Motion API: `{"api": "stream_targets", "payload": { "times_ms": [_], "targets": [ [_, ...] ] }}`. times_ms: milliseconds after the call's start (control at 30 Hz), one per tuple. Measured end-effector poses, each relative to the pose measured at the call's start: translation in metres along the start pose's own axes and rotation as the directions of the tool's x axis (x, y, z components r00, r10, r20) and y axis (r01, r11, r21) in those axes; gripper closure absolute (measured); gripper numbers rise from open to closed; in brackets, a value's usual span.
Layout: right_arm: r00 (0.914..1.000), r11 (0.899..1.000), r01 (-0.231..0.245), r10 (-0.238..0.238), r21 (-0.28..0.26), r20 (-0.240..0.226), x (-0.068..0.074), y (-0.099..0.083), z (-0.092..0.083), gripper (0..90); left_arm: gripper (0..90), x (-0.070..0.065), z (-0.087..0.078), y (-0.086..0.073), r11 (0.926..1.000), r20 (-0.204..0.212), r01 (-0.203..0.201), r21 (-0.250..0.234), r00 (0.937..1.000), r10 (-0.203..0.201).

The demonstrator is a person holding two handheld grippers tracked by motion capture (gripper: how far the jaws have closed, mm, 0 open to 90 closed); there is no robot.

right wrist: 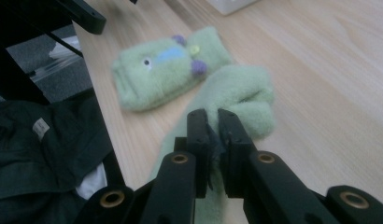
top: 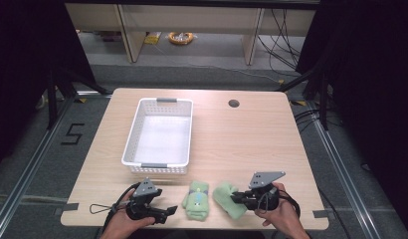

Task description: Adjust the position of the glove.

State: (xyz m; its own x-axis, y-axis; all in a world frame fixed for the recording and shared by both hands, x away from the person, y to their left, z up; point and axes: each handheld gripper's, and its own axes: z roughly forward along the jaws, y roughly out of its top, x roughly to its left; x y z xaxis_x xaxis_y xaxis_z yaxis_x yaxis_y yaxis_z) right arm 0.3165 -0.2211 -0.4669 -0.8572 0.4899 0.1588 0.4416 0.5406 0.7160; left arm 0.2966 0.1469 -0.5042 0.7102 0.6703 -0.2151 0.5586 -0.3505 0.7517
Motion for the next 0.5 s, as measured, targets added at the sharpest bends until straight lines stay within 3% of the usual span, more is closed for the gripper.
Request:
{"api": "stream_targets", "payload": {
  "times_ms": [100, 133, 167, 267, 333, 433, 467, 500],
  "targets": [
    [1.0000, 0.999, -0.007, 0.007, 0.036, 0.004, -0.004, -0.004, 0.003, 84.3, 19.0, -0.004, 0.002, 0.002, 0.9998, 0.010, -0.010, -0.018, 0.9999, 0.011],
    [1.0000, 0.999, 0.002, -0.002, 0.038, 0.005, -0.006, -0.005, 0.004, 84.2, 19.8, -0.004, 0.002, 0.003, 0.9998, 0.021, -0.022, 0.005, 0.9996, 0.021],
    [0.9997, 0.998, -0.008, 0.007, 0.055, 0.024, -0.009, -0.007, 0.005, 84.1, 20.7, -0.007, 0.004, 0.006, 0.9996, 0.030, -0.020, -0.021, 0.9993, 0.021],
    [0.9998, 0.998, -0.005, 0.004, 0.063, 0.019, -0.011, -0.009, 0.006, 84.0, 22.2, -0.012, 0.007, 0.009, 0.9991, 0.037, -0.018, -0.039, 0.9991, 0.020],
    [0.9996, 0.996, -0.003, 0.001, 0.086, 0.029, -0.012, -0.010, 0.006, 83.8, 24.9, -0.018, 0.012, 0.017, 0.9978, 0.055, -0.054, -0.038, 0.9969, 0.056],
    [0.9993, 0.995, 0.010, -0.013, 0.095, 0.035, -0.012, -0.010, 0.007, 83.6, 25.9, -0.024, 0.019, 0.024, 0.9976, 0.071, -0.058, -0.039, 0.9956, 0.060],
    [0.9985, 0.994, 0.014, -0.020, 0.107, 0.051, -0.012, -0.011, 0.008, 83.3, 27.3, -0.029, 0.026, 0.032, 0.9948, 0.094, -0.094, -0.039, 0.9908, 0.097],
    [0.9983, 0.994, 0.020, -0.026, 0.109, 0.052, -0.012, -0.011, 0.009, 83.2, 27.8, -0.032, 0.030, 0.036, 0.9941, 0.107, -0.103, -0.032, 0.9886, 0.106]
  ]
}}
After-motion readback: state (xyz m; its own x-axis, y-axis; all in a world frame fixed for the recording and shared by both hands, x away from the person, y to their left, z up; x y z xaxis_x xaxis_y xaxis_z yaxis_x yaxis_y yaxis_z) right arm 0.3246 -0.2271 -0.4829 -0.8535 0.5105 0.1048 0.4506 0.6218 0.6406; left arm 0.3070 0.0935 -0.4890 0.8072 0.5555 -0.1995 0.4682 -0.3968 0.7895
